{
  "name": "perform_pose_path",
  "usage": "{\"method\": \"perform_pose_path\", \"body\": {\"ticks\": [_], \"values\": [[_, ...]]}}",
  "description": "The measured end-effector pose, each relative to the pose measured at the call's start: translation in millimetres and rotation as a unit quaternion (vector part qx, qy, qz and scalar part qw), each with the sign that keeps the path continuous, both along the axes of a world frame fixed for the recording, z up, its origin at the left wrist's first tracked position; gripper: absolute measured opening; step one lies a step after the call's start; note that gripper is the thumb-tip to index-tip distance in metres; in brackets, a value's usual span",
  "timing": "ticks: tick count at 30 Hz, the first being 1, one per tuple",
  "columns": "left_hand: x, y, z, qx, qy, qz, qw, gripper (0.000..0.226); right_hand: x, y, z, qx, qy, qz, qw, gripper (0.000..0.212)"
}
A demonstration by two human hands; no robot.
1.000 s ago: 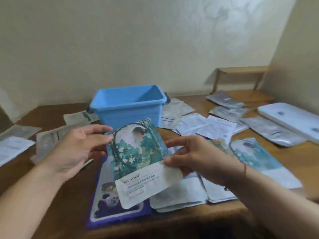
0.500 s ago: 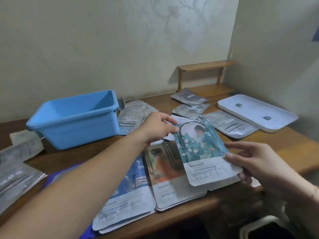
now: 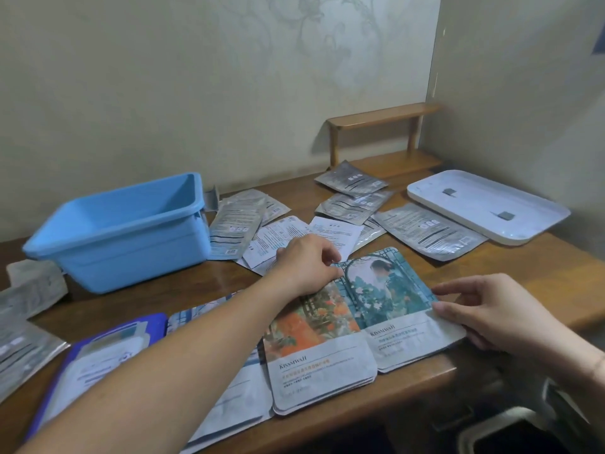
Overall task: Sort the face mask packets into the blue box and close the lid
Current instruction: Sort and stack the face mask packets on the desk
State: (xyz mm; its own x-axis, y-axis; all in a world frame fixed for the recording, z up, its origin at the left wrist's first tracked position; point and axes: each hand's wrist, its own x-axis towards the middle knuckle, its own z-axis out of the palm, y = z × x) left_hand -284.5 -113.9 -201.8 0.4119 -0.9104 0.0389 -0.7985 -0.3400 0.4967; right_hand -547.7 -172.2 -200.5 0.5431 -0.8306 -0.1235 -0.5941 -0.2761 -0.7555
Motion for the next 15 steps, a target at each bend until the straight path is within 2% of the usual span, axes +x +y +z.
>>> {"method": "perform_pose_path", "body": {"ticks": [3,5,8,10,11,15], "values": [[-4,1,1,-0.025,-0.043,-0.008,0.999,0.020,-2,0,-2,-0.133,0.048,-0.007,0.990,0.031],[-6,2,1,-0.045,-0.071,-0.033,0.996,0.020,1,2,-6,-0.250,0.054,-0.027,0.966,0.035],[-12,6,0,-0.013,-0.120,-0.084,0.989,0.029,9,5,-19,-0.386,0.088,0.063,0.916,0.057],[-15,8,-1,0.015,-0.130,-0.088,0.988,0.037,13,4,-29,-0.407,0.159,0.142,0.888,0.072],[-15,8,-1,0.025,-0.126,-0.083,0.988,0.039,14,1,-32,-0.387,0.194,0.175,0.884,0.076],[-17,9,-1,0.043,-0.123,-0.076,0.989,0.041,12,-2,-50,-0.339,0.248,0.188,0.888,0.079]]}}
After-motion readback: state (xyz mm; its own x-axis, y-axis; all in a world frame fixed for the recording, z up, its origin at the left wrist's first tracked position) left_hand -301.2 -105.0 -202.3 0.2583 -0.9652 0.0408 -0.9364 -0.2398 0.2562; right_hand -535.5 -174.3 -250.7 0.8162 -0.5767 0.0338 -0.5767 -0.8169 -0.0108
